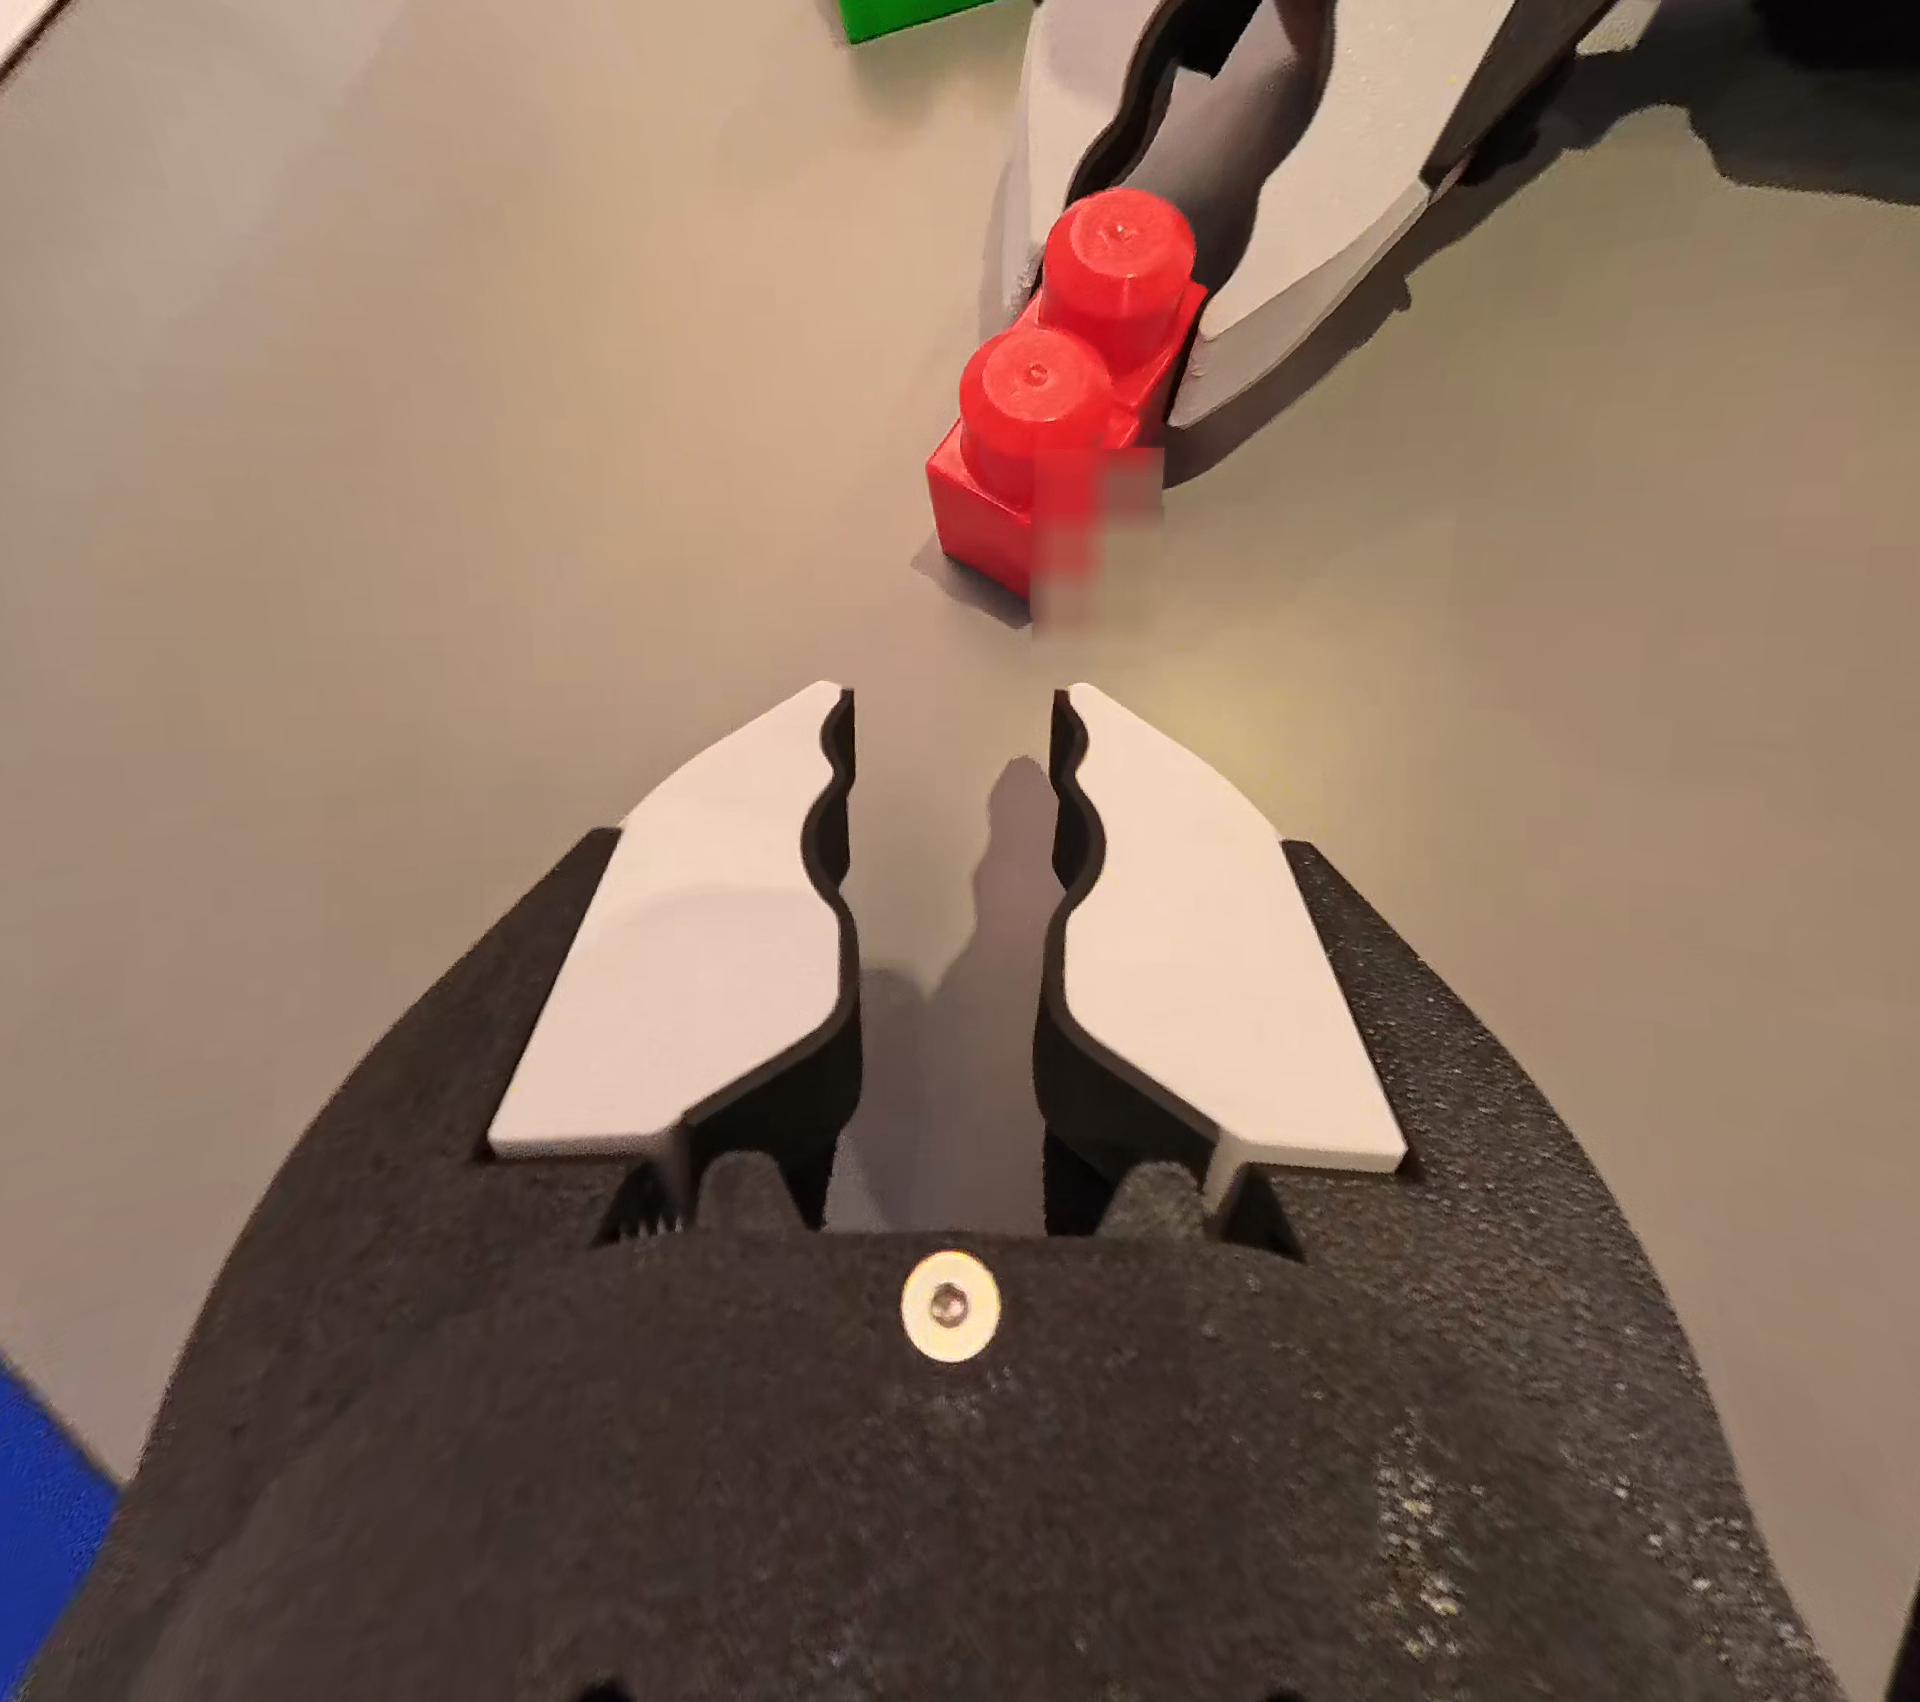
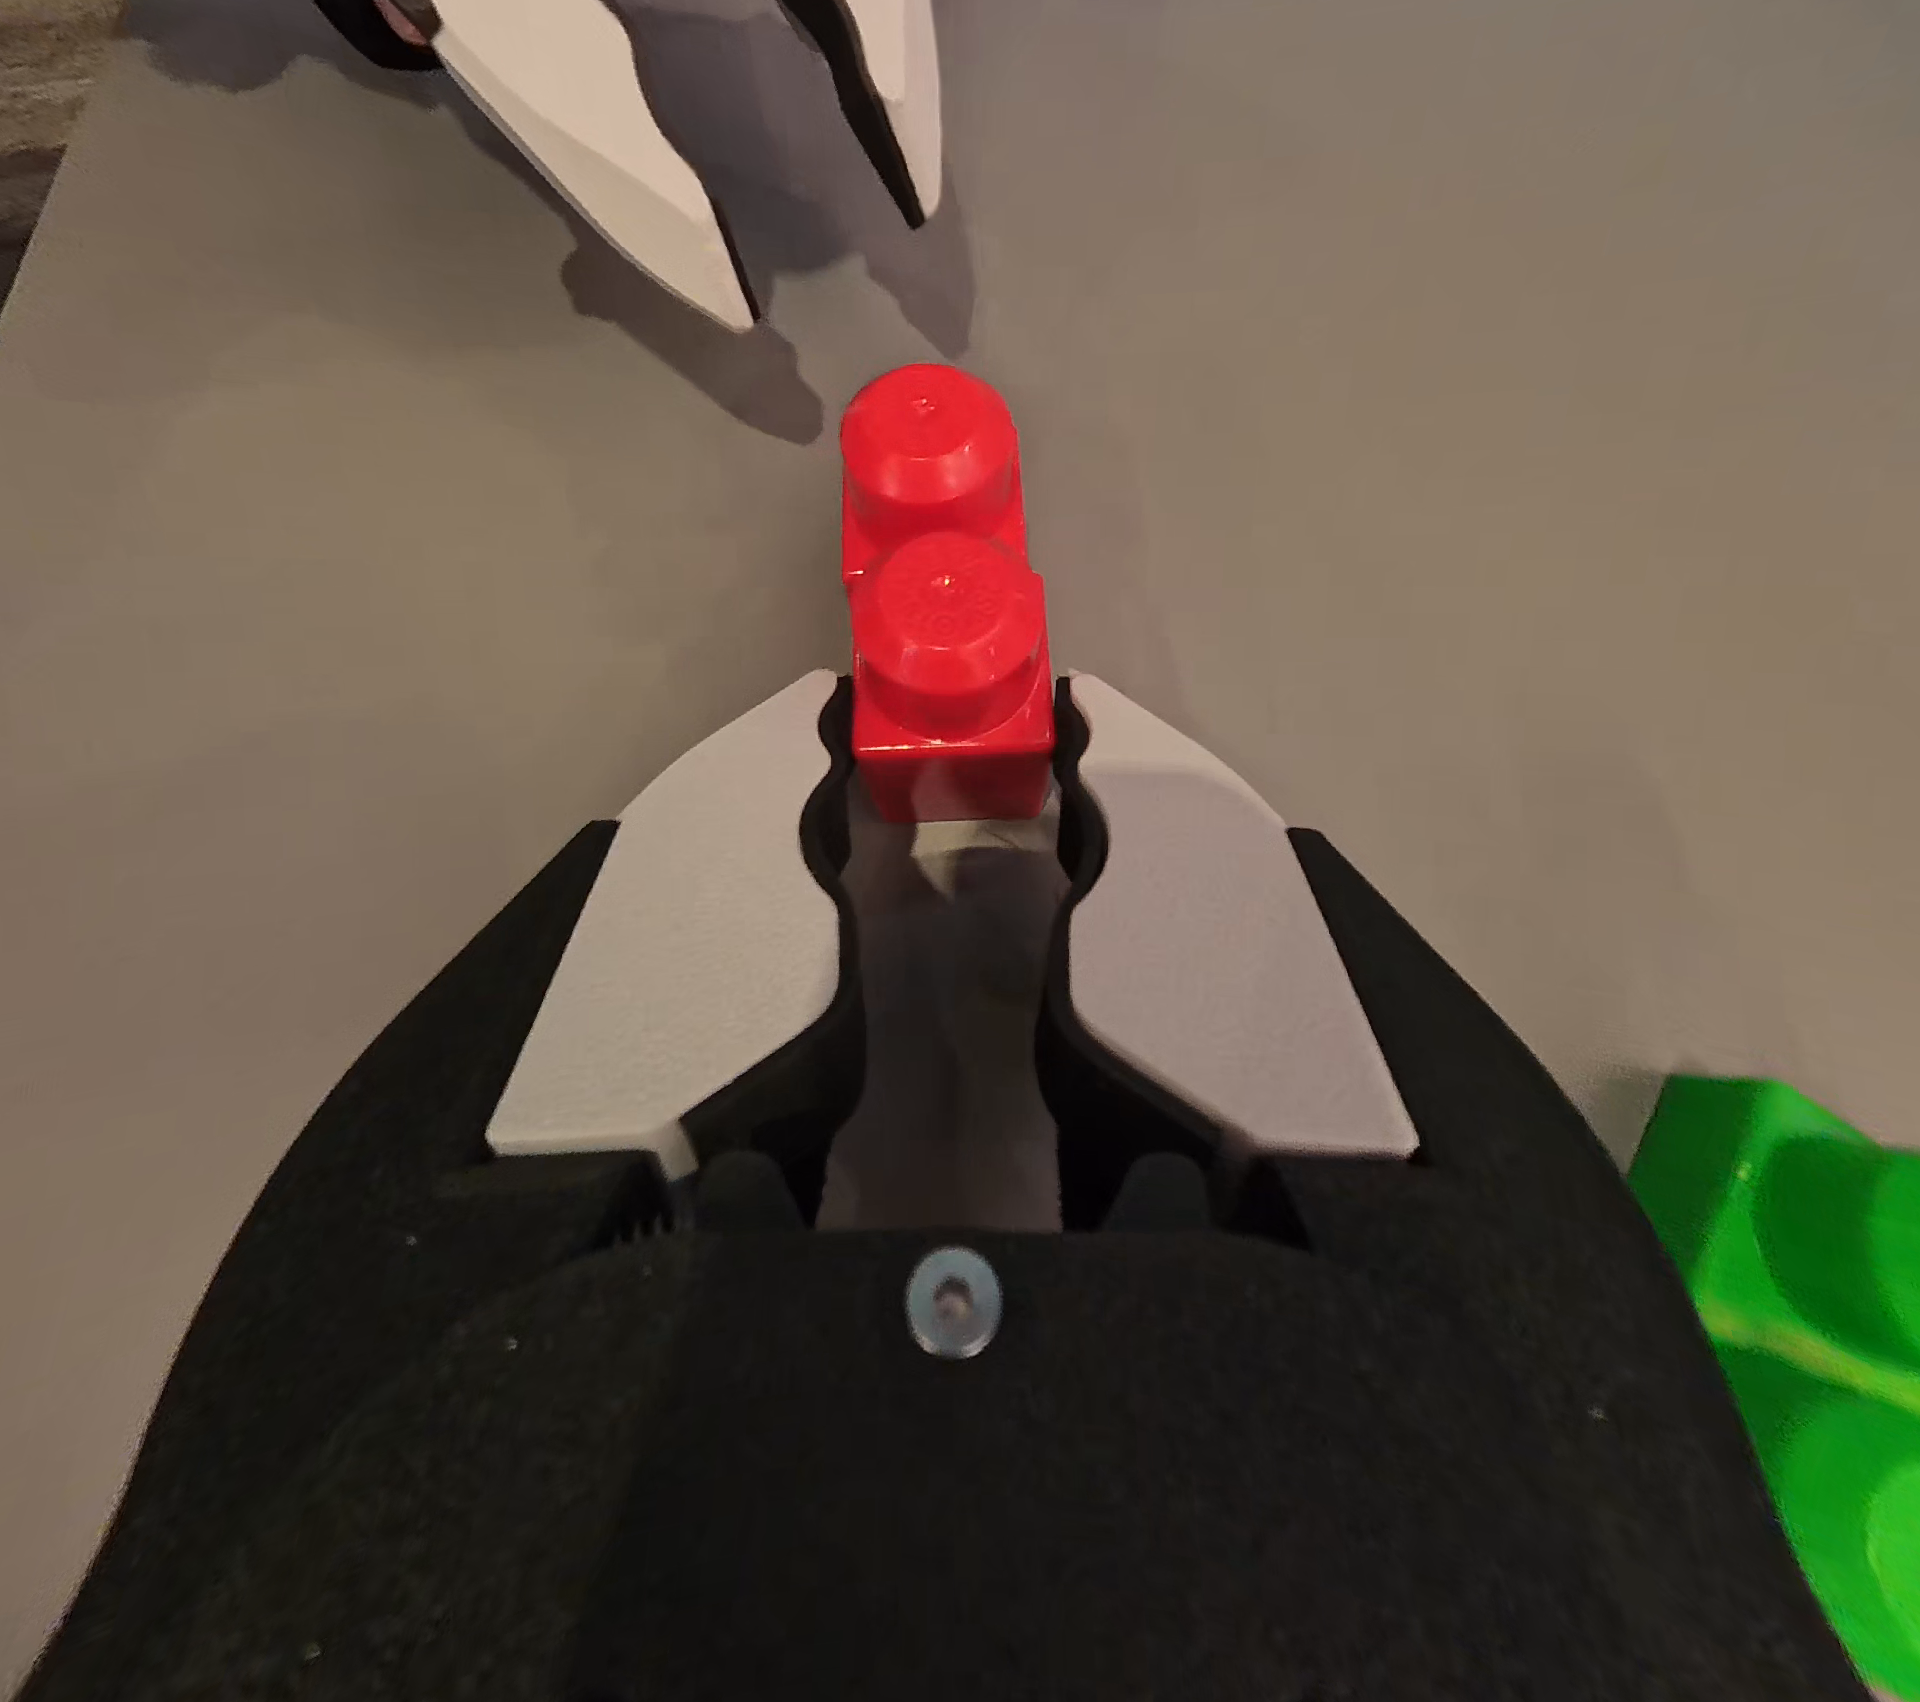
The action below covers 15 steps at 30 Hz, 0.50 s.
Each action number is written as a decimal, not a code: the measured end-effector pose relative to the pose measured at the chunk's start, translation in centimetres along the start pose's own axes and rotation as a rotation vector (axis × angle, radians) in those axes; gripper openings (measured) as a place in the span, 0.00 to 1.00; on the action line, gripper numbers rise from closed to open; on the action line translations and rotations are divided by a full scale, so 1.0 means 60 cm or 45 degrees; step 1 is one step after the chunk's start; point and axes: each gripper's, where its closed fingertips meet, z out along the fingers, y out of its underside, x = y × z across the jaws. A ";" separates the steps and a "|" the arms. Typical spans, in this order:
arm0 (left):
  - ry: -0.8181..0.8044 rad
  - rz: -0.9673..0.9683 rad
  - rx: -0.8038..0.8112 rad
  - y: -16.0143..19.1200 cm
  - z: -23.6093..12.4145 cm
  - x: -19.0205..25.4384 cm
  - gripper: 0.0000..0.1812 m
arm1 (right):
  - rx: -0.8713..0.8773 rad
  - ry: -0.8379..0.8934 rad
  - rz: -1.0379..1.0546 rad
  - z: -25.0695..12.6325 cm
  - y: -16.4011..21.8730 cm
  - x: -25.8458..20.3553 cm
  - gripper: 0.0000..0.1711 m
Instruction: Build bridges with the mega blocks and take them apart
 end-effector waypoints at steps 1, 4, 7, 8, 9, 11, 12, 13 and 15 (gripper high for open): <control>-0.023 -0.010 -0.009 0.006 -0.008 -0.006 0.20 | 0.000 -0.001 -0.001 0.008 -0.006 0.000 0.21; -0.114 -0.053 -0.018 0.027 -0.033 -0.028 0.19 | -0.001 -0.011 -0.014 0.036 -0.026 -0.004 0.21; -0.194 -0.119 -0.003 0.046 -0.060 -0.048 0.17 | -0.001 -0.012 -0.014 0.067 -0.047 -0.006 0.21; -0.220 -0.147 0.003 0.053 -0.069 -0.054 0.17 | -0.001 -0.010 -0.016 0.077 -0.055 -0.005 0.21; -0.235 -0.172 0.009 0.058 -0.077 -0.058 0.18 | -0.002 -0.006 -0.017 0.086 -0.061 -0.005 0.21; -0.275 -0.230 0.019 0.070 -0.090 -0.068 0.19 | -0.001 -0.009 -0.014 0.102 -0.072 -0.005 0.21; -0.292 -0.260 0.030 0.074 -0.095 -0.072 0.20 | -0.001 -0.007 -0.015 0.107 -0.076 -0.005 0.21; -0.304 -0.293 0.037 0.078 -0.098 -0.075 0.21 | 0.000 0.007 -0.019 0.111 -0.079 -0.004 0.21; -0.314 -0.357 0.073 0.080 -0.102 -0.075 0.23 | 0.000 0.004 -0.033 0.114 -0.081 -0.007 0.23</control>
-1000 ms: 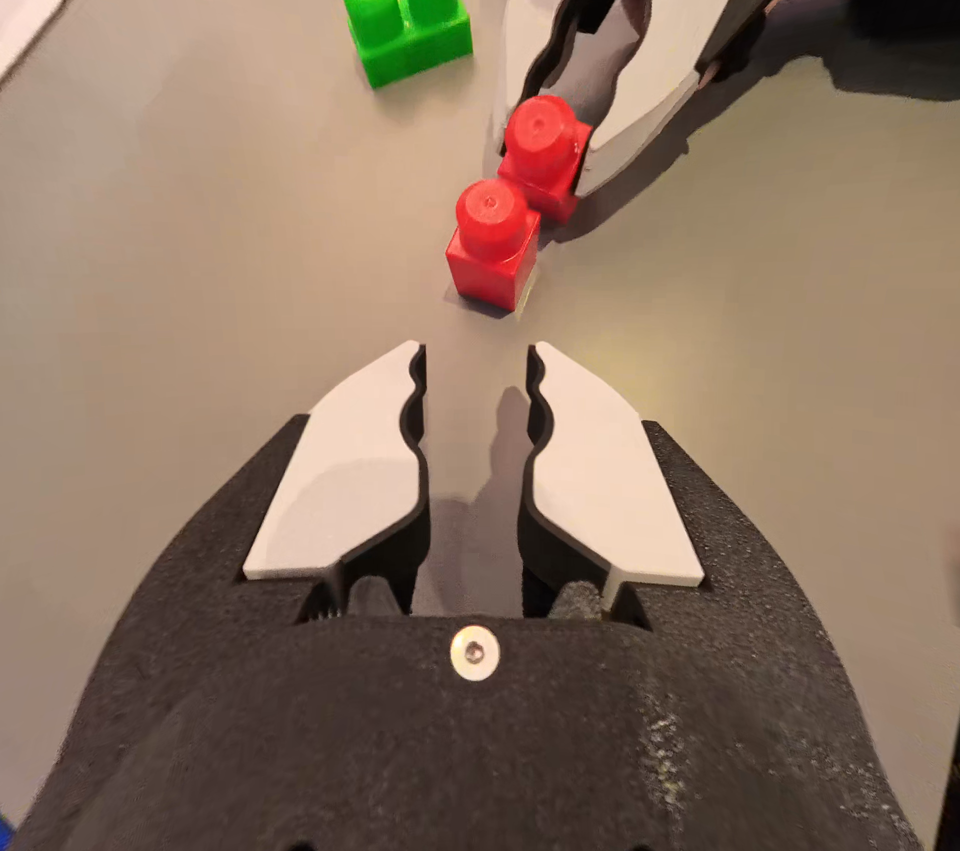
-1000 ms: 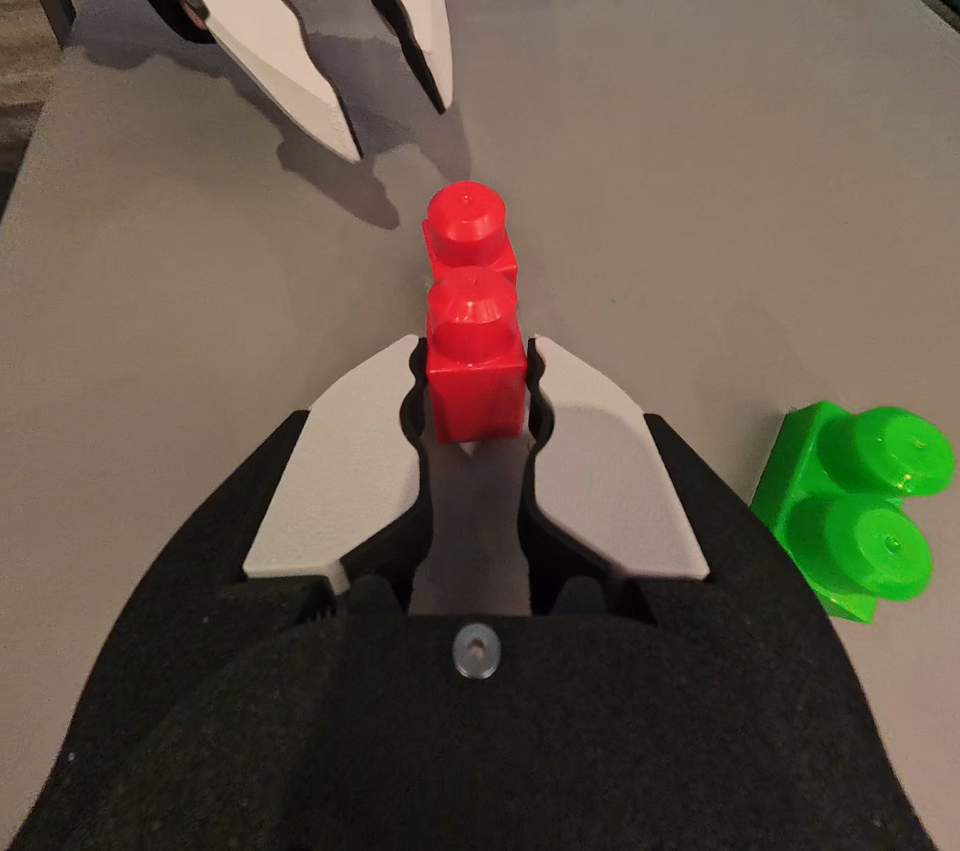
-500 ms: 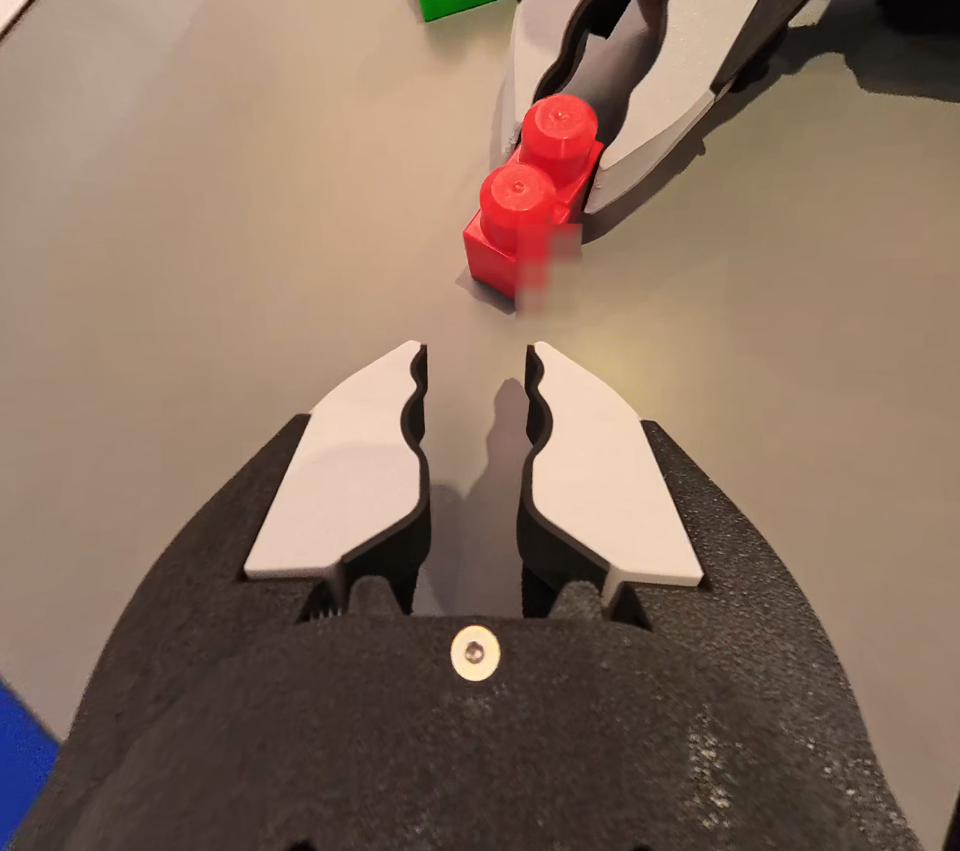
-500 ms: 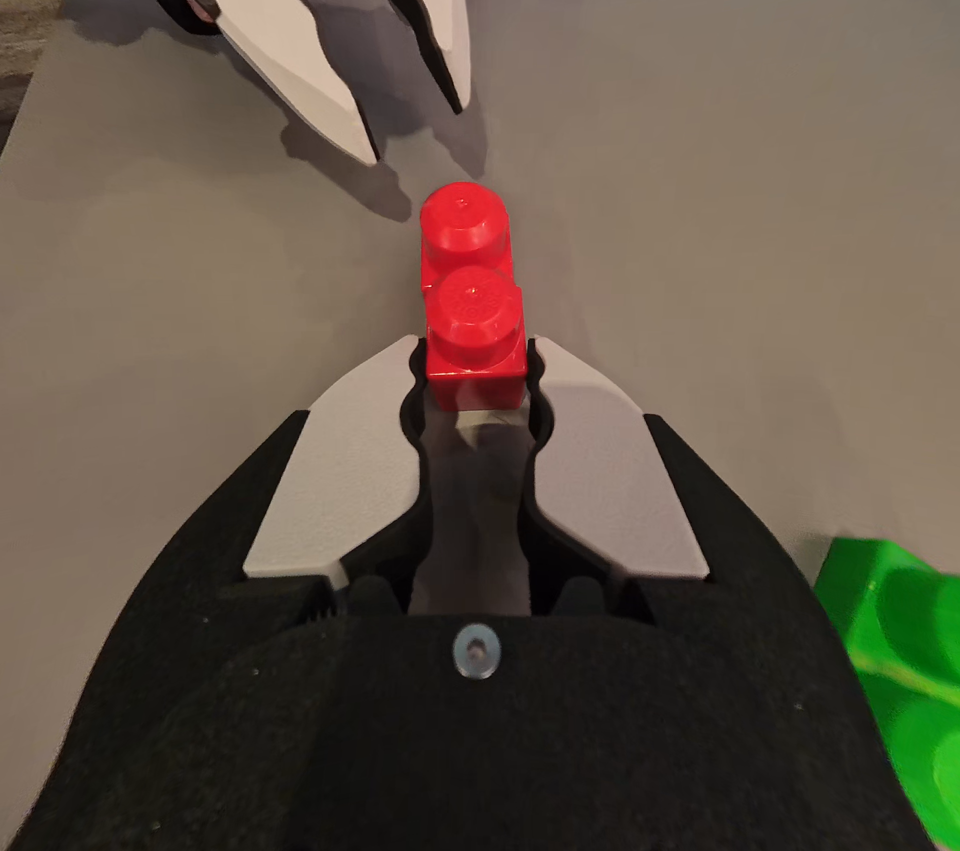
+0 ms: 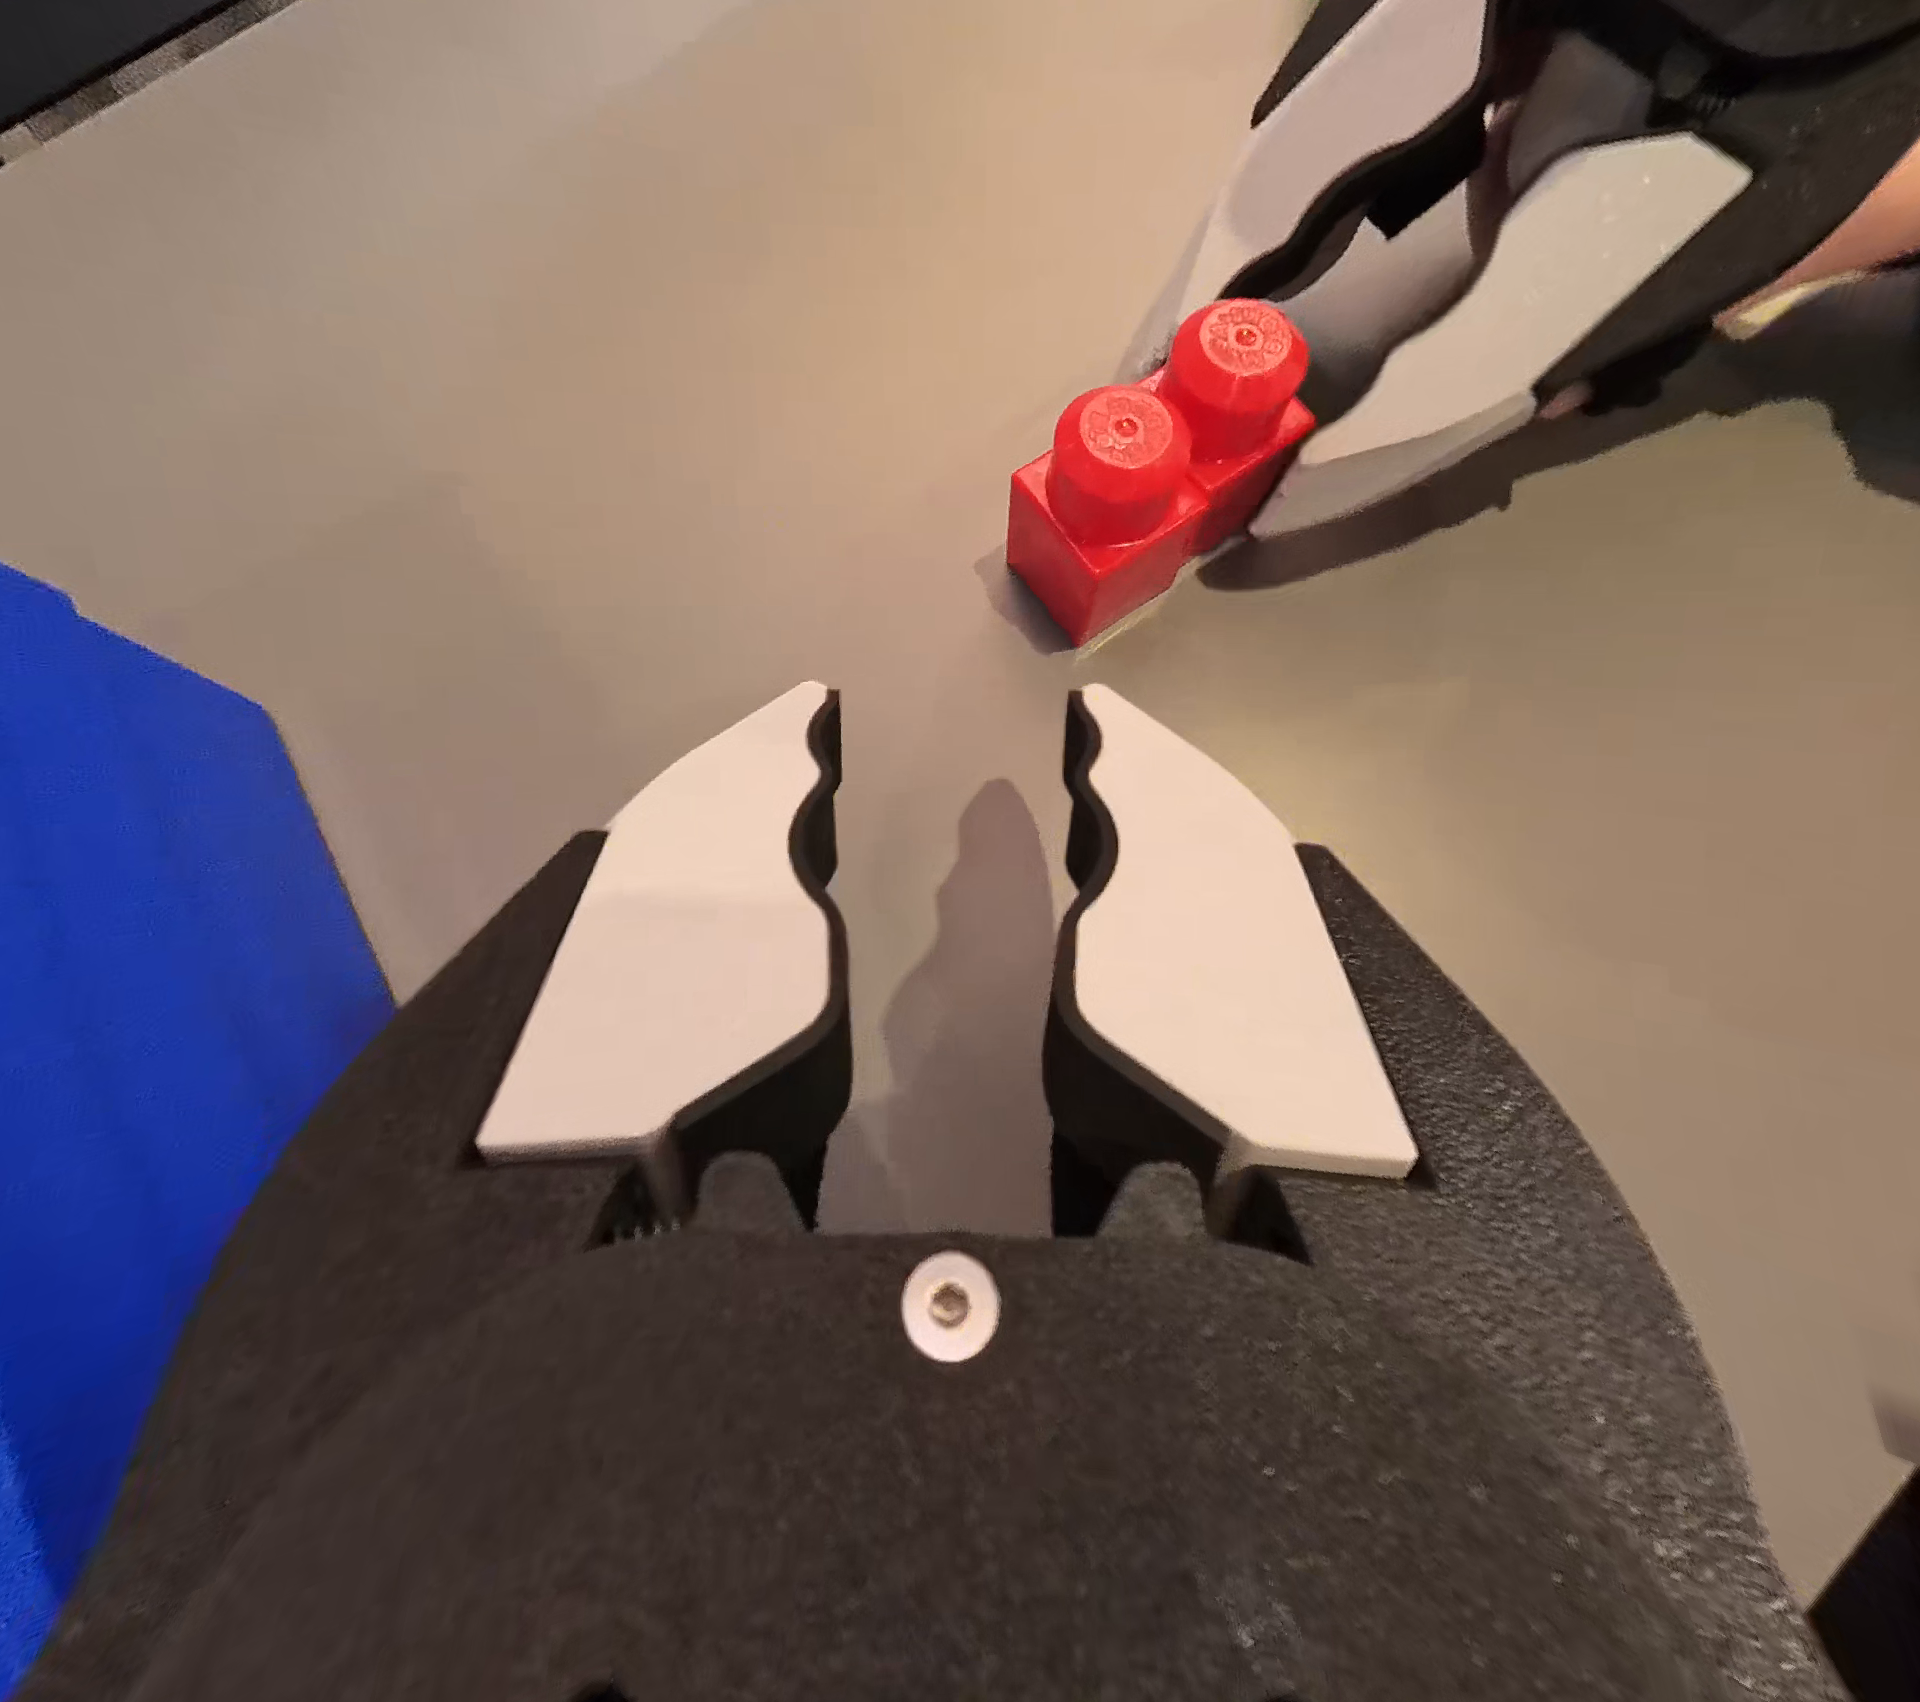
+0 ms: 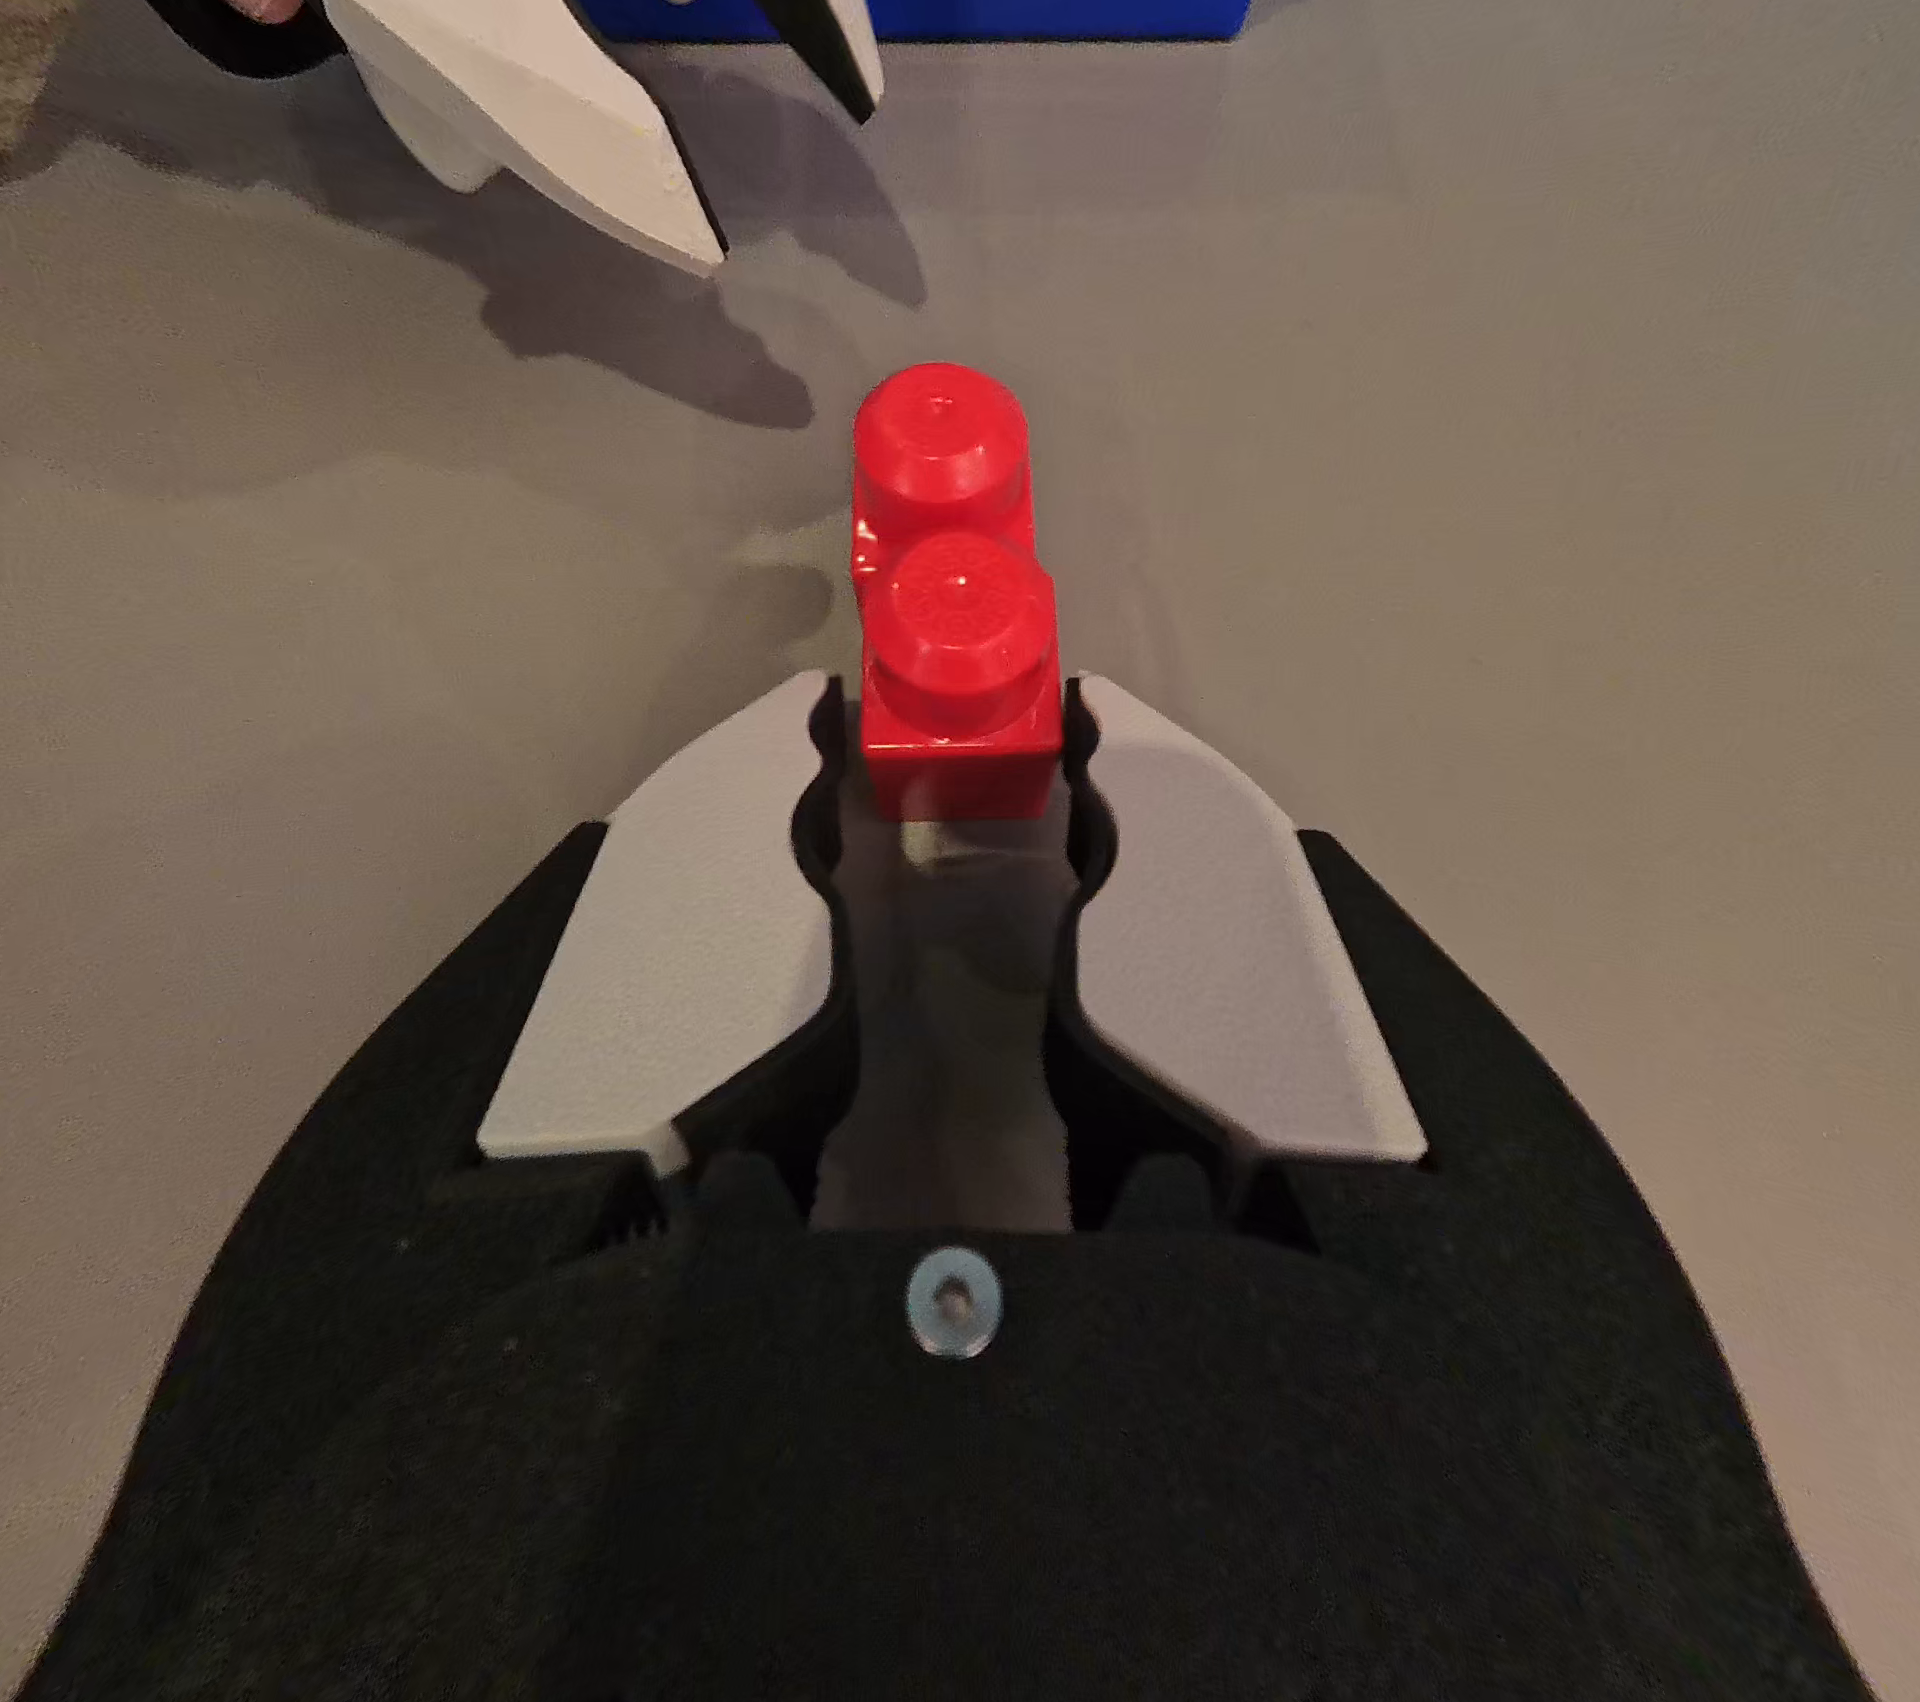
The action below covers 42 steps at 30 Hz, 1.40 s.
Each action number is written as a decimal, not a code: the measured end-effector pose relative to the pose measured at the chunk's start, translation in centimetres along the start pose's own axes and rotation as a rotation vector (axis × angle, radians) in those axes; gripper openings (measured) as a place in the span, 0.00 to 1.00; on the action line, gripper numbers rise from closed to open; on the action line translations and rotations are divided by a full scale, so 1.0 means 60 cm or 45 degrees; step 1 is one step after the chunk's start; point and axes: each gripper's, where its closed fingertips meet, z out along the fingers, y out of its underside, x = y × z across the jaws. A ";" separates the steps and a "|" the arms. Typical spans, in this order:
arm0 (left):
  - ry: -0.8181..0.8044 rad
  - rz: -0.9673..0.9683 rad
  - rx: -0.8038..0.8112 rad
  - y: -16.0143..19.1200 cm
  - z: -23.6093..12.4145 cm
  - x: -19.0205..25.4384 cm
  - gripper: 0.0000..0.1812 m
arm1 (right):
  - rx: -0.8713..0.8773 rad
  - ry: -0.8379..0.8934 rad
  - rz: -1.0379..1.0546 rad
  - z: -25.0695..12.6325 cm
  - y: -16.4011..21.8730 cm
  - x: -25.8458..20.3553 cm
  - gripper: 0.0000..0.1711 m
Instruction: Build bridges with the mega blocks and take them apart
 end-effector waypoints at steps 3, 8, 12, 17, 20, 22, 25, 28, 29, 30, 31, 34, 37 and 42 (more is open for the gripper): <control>-0.014 -0.085 0.027 0.002 0.001 0.016 0.28 | 0.043 0.030 -0.001 -0.008 -0.007 0.000 0.35; -0.200 -0.209 0.100 -0.010 0.012 0.043 0.37 | 0.135 0.060 -0.020 -0.068 -0.001 -0.001 0.35; -0.346 -0.356 0.149 -0.030 0.035 0.068 0.47 | 0.259 0.129 -0.018 -0.143 0.007 0.011 0.32; -0.546 -0.432 0.126 -0.023 0.070 0.067 0.50 | 0.365 0.168 -0.007 -0.211 0.024 0.008 0.30; -0.565 -0.529 0.087 -0.008 0.094 0.075 0.52 | 0.387 0.158 -0.018 -0.229 0.040 -0.001 0.29; -0.612 -0.541 0.065 -0.008 0.099 0.074 0.55 | 0.393 0.142 -0.010 -0.234 0.049 -0.006 0.28; -0.646 -0.554 0.041 -0.014 0.111 0.075 0.55 | 0.398 0.113 0.028 -0.235 0.058 -0.006 0.28; -0.664 -0.567 0.038 -0.024 0.123 0.073 0.55 | 0.427 0.086 0.058 -0.239 0.055 -0.006 0.28; -0.676 -0.564 0.030 -0.026 0.127 0.070 0.56 | 0.435 0.080 0.064 -0.241 0.054 -0.005 0.28; -0.682 -0.557 0.023 -0.027 0.130 0.067 0.56 | 0.441 0.080 0.068 -0.243 0.054 -0.004 0.28; -0.683 -0.556 0.007 -0.027 0.134 0.066 0.57 | 0.444 0.077 0.072 -0.245 0.054 -0.004 0.27; -0.689 -0.562 -0.015 -0.027 0.140 0.060 0.57 | 0.454 0.068 0.085 -0.249 0.054 -0.003 0.27; -0.686 -0.564 -0.034 -0.026 0.145 0.054 0.57 | 0.462 0.061 0.089 -0.253 0.052 -0.003 0.27; -0.686 -0.566 -0.066 -0.022 0.149 0.052 0.56 | 0.465 0.049 0.088 -0.255 0.050 -0.006 0.26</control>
